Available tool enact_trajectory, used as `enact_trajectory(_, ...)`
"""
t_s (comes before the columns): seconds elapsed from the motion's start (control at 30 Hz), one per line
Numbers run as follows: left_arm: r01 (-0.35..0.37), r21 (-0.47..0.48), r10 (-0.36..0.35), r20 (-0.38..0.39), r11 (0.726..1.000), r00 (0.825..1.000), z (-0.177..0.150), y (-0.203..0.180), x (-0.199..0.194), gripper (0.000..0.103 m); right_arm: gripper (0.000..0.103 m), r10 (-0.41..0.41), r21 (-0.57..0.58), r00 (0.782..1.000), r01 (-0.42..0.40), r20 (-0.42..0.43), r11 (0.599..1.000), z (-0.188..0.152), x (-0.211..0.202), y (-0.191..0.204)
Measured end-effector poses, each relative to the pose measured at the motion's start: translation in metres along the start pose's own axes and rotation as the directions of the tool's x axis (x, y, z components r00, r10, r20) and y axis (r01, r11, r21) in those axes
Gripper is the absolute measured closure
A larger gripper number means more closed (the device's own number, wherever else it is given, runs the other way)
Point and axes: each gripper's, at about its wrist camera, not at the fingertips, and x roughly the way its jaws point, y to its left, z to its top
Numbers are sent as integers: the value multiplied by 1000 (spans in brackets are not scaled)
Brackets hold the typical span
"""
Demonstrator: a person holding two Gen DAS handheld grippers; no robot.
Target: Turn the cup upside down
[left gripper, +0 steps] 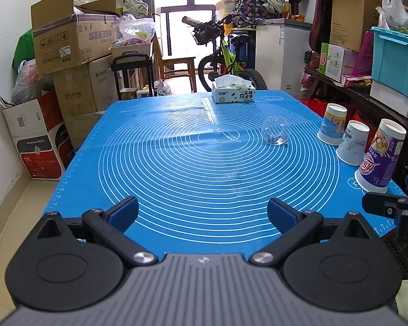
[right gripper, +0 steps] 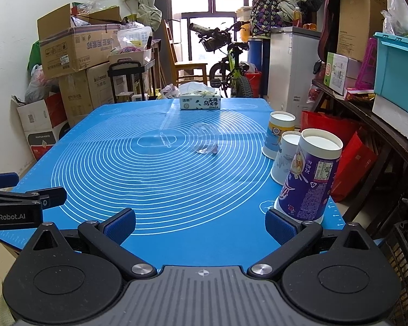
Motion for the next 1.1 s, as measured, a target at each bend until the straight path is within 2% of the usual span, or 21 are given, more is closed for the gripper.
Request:
enact_trajectory(0.43,-8,5,8,6,1000,1000,1,-2,7,3,0,-2,16,1000,2,-5,1000,2,12,-5)
enact_trajectory(0.6,19,50,-20,22,999,1000,13,-6,19,3,0,3,46,1000,-2,-8,999,8,29,-12)
enact_trajectory(0.73,24,96,-28,42,995,999,28,-12,36,3,0,-10,71,1000,10,-6,997,15,47,-18)
enact_trajectory(1.1,100,175,-108,39,979,993,63,-31,109,3,0,-29,115,999,33,-34,993,29,107,-25)
